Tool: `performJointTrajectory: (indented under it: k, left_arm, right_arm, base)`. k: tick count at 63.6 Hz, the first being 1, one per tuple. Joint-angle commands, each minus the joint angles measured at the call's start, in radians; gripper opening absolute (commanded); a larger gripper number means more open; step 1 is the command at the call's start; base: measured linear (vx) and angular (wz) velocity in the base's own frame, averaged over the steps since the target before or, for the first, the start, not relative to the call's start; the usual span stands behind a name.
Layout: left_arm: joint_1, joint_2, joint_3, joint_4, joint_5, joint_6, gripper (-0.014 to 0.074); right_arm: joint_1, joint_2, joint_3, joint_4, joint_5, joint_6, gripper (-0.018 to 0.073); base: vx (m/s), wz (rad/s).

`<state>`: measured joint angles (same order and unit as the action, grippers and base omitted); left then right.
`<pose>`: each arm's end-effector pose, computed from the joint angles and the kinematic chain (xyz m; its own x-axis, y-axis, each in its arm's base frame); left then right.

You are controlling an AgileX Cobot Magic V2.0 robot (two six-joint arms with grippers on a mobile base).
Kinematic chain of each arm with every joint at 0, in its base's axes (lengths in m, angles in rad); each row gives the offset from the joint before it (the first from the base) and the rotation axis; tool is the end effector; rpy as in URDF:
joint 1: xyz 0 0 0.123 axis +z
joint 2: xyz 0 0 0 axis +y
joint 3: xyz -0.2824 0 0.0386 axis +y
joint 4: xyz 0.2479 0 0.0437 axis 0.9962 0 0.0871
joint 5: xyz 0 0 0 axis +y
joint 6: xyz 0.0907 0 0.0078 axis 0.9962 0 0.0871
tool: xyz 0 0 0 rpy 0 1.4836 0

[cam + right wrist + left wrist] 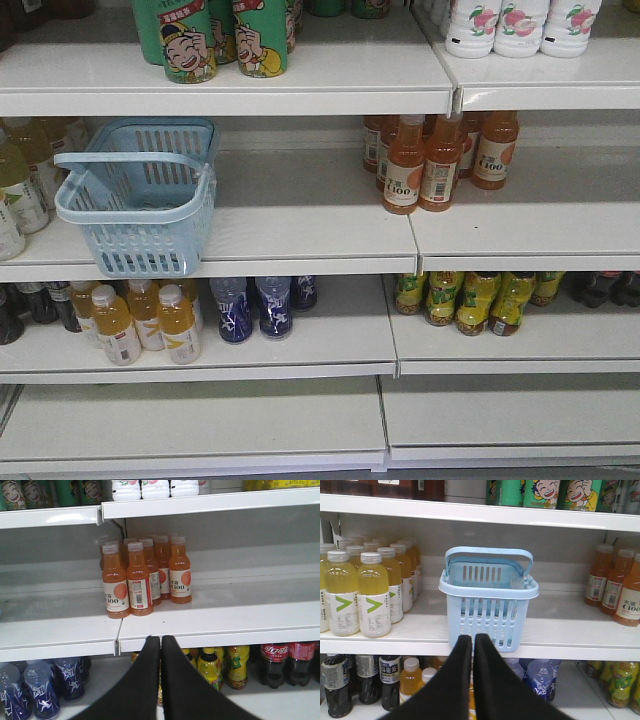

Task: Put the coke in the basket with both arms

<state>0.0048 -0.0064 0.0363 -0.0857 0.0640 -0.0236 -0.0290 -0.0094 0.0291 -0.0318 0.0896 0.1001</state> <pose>0.0575 -0.0002 0.1953 -0.0065 -0.1089 -0.9940 0.0000 0.9940 -0.1089 0.0569 -0.0019 0.1956 -0.0198 0.0690 -0.9974 0.0333 0.9971 0.0683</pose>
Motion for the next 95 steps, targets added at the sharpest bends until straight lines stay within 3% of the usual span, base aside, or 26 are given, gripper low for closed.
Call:
performJointTrajectory:
  k: [1, 48, 61, 67, 77, 95]
  left_arm:
    - [0.001, 0.0, 0.004, 0.001, -0.073, 0.002, -0.0006]
    - [0.001, 0.0, 0.004, 0.001, -0.074, 0.002, -0.0006]
    - [0.001, 0.0, 0.0, 0.0, -0.263, 0.0, -0.0006]
    - [0.001, 0.014, -0.031, -0.009, -0.25, -0.032, -0.0006]
    - [0.001, 0.135, -0.144, -0.007, -0.132, -0.043, -0.0006]
    - [0.001, 0.489, -0.314, -0.006, -0.176, -0.05, -0.0006]
  right_arm:
    - [-0.006, -0.018, 0.014, -0.003, -0.074, -0.002, -0.0009]
    - [-0.006, -0.018, 0.014, -0.003, -0.074, -0.002, -0.0009]
    - [-0.006, -0.018, 0.014, -0.003, -0.074, -0.002, -0.0009]
    - [-0.006, -0.018, 0.014, -0.003, -0.074, -0.002, -0.0009]
    - [-0.006, -0.018, 0.014, -0.003, -0.074, -0.002, -0.0009]
    - [-0.006, -0.018, 0.014, -0.003, -0.074, -0.002, -0.0009]
  base:
    - [0.0, 0.0]
    - [0.0, 0.0]
    - [0.0, 0.0]
    - [0.0, 0.0]
    - [0.0, 0.0]
    - [0.0, 0.0]
